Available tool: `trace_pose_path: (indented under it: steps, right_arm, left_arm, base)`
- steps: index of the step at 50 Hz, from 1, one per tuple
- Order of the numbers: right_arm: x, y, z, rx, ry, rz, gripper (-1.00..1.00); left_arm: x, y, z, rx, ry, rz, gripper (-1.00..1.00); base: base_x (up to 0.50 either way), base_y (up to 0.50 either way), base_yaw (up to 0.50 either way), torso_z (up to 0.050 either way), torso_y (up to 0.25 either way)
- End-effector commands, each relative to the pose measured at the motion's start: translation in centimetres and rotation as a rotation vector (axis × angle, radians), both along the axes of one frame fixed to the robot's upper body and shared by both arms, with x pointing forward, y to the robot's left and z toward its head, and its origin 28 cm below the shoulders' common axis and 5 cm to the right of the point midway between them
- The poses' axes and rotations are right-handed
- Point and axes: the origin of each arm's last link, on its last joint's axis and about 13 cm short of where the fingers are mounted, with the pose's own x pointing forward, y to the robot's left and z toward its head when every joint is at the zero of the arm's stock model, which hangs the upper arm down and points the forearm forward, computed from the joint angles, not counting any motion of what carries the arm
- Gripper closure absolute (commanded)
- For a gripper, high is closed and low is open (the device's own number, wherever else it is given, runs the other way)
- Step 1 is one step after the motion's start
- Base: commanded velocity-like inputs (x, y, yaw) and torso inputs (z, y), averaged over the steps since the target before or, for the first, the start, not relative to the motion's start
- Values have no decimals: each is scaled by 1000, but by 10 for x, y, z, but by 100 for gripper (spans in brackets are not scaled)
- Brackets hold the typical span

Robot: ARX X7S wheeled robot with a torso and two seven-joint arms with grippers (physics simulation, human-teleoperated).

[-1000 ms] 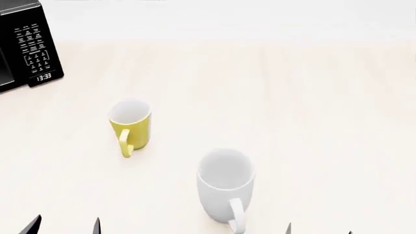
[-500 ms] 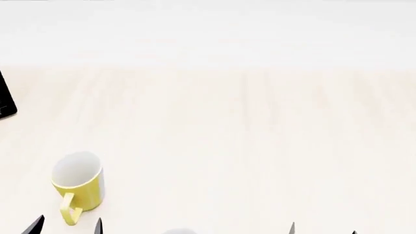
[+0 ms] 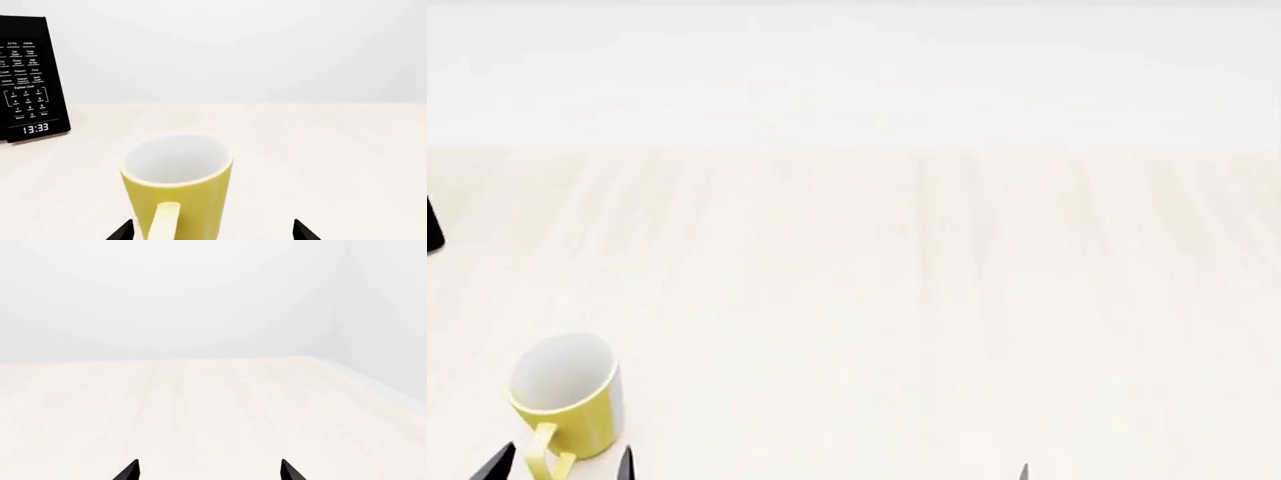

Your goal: Put the yellow and white mug to the front of the white mug.

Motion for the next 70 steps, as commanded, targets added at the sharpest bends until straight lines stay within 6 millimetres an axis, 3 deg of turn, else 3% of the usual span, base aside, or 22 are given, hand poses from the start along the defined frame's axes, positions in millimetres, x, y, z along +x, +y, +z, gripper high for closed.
trace_pose_path:
  steps: [1, 25, 43, 44, 51, 70]
  right_arm:
    - [0, 0, -1, -12, 12, -8, -100]
    - [0, 1, -2, -20, 17, -12, -100]
    - [3, 2, -5, -25, 29, -6, -100]
    - [3, 2, -6, -25, 31, -5, -100]
    - [5, 2, -9, -28, 42, -2, -100]
    - [5, 1, -11, -32, 55, -11, -100]
  left_arm:
    - [4, 6, -2, -1, 31, 51, -100]
    - [22, 14, -26, -37, 170, 105, -100]
    - [26, 15, -20, -30, 136, 96, -100]
    - [24, 15, -17, -1, 111, 91, 100]
    - [15, 12, -2, 53, 23, 92, 100]
    - [16, 14, -1, 26, 21, 37, 100]
  base:
    - [0, 0, 0, 0, 0]
    - [0, 0, 0, 0, 0]
    - [0, 0, 0, 0, 0]
    - [0, 0, 0, 0, 0]
    - [0, 0, 0, 0, 0]
    - [0, 0, 0, 0, 0]
